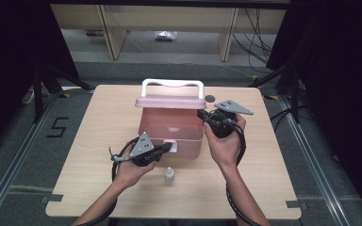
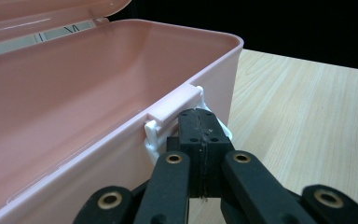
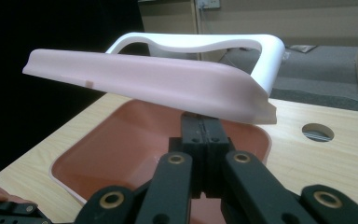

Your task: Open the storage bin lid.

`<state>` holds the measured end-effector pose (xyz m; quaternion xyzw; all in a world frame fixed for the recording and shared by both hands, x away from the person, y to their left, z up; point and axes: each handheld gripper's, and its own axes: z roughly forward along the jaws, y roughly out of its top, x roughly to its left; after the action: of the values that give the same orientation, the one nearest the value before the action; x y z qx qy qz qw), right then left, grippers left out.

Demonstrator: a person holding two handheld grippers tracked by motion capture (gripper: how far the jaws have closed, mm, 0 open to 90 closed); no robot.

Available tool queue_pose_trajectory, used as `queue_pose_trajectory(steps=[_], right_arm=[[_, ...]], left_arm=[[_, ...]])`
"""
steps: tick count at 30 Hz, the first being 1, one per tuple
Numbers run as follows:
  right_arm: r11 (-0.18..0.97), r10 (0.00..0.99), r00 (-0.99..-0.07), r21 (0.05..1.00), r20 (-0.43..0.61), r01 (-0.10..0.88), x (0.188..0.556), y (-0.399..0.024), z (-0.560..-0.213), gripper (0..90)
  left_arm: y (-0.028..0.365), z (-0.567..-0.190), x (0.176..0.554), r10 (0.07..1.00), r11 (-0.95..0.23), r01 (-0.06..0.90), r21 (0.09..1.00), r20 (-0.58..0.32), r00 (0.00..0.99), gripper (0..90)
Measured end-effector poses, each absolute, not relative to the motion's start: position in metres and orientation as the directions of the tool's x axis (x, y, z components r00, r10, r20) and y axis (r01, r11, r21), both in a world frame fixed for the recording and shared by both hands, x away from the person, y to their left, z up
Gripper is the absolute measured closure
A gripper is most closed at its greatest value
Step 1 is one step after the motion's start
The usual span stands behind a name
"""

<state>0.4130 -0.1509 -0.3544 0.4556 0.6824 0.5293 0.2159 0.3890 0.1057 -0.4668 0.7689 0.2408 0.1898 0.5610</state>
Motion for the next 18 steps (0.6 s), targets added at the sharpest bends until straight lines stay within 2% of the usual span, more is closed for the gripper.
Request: queue_pose_trajectory(steps=[18], right_arm=[[0.021, 0.864, -0.476, 0.933, 0.164, 0.359, 0.4216, -0.1483, -0.3486, 90.0]], left_arm=[[0.1057, -0.4662, 0.3893, 0.584, -0.256, 0.162, 0.953, 0.019, 0.812, 89.5]])
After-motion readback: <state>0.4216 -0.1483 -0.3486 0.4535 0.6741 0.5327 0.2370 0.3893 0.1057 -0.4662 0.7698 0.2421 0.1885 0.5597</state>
